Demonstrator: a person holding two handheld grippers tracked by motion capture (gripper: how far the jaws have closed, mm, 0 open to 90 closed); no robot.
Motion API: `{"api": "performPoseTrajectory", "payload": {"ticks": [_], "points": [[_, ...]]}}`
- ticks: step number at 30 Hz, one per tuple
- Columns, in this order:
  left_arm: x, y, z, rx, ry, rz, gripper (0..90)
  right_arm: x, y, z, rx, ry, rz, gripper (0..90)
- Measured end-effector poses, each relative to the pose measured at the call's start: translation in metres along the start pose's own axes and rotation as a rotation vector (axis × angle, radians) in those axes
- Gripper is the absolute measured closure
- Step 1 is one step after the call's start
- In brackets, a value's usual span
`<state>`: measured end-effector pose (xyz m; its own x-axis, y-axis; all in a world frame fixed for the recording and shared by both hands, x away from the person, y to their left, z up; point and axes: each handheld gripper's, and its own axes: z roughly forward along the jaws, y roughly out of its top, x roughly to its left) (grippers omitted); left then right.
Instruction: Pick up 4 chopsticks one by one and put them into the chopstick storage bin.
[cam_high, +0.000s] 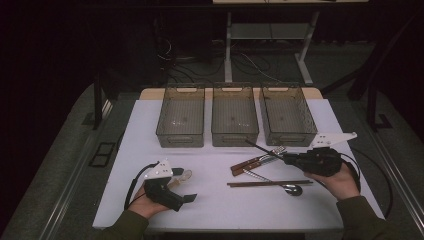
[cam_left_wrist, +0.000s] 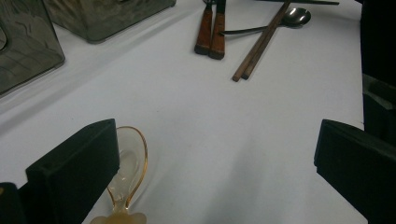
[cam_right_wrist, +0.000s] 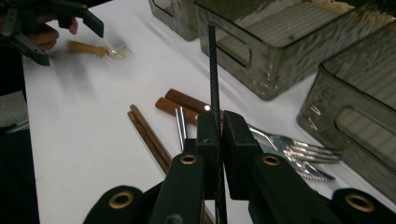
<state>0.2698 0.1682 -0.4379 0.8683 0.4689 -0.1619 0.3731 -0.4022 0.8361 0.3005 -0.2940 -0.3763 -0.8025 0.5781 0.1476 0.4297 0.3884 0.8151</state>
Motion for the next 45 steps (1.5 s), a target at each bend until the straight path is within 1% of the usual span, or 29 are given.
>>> {"api": "performPoseTrajectory", "payload": {"ticks": [4, 10, 16, 21, 24, 27, 29, 33, 34, 37, 42, 45], "points": [[0.0, 0.0, 0.0, 0.0, 0.001, -0.001, 0.0, 0.002, 0.007, 0.009, -0.005, 0.007, -0.009, 85.7], [0.0, 0.0, 0.0, 0.004, 0.002, 0.001, 0.0, 0.005, 0.018, 0.022, 0.003, 0.008, -0.006, 85.7], [0.001, 0.0, 0.0, 0.004, 0.004, 0.0, 0.0, 0.008, 0.031, 0.04, -0.003, 0.021, -0.01, 85.6], [0.001, 0.0, 0.0, -0.002, 0.007, 0.003, 0.0, 0.011, 0.042, 0.056, 0.01, 0.02, -0.015, 85.6], [0.0, 0.0, -0.001, -0.003, 0.008, -0.003, 0.0, 0.013, 0.048, 0.065, 0.018, 0.03, -0.021, 85.6], [0.0, 0.0, -0.001, -0.006, 0.009, -0.006, 0.0, 0.015, 0.056, 0.071, 0.01, 0.035, -0.015, 85.6], [0.0, 0.0, -0.001, -0.01, 0.009, -0.01, 0.0, 0.017, 0.062, 0.076, 0.014, 0.029, -0.021, 85.6], [0.0, 0.0, -0.001, -0.011, 0.01, -0.004, 0.0, 0.022, 0.076, 0.086, 0.019, 0.027, -0.024, 85.6], [0.0, 0.0, -0.001, -0.013, 0.011, -0.006, 0.0, 0.023, 0.08, 0.088, 0.022, 0.025, -0.019, 85.6], [0.0, 0.0, -0.001, -0.01, 0.014, -0.007, 0.0, 0.027, 0.092, 0.097, 0.035, 0.012, -0.026, 85.6], [0.0, 0.0, -0.001, -0.01, 0.011, -0.007, 0.0, 0.029, 0.109, 0.112, 0.042, -0.008, -0.018, 85.6], [-0.001, 0.0, -0.001, -0.008, 0.009, -0.007, 0.0, 0.028, 0.118, 0.121, 0.052, -0.032, -0.005, 85.6]]}}
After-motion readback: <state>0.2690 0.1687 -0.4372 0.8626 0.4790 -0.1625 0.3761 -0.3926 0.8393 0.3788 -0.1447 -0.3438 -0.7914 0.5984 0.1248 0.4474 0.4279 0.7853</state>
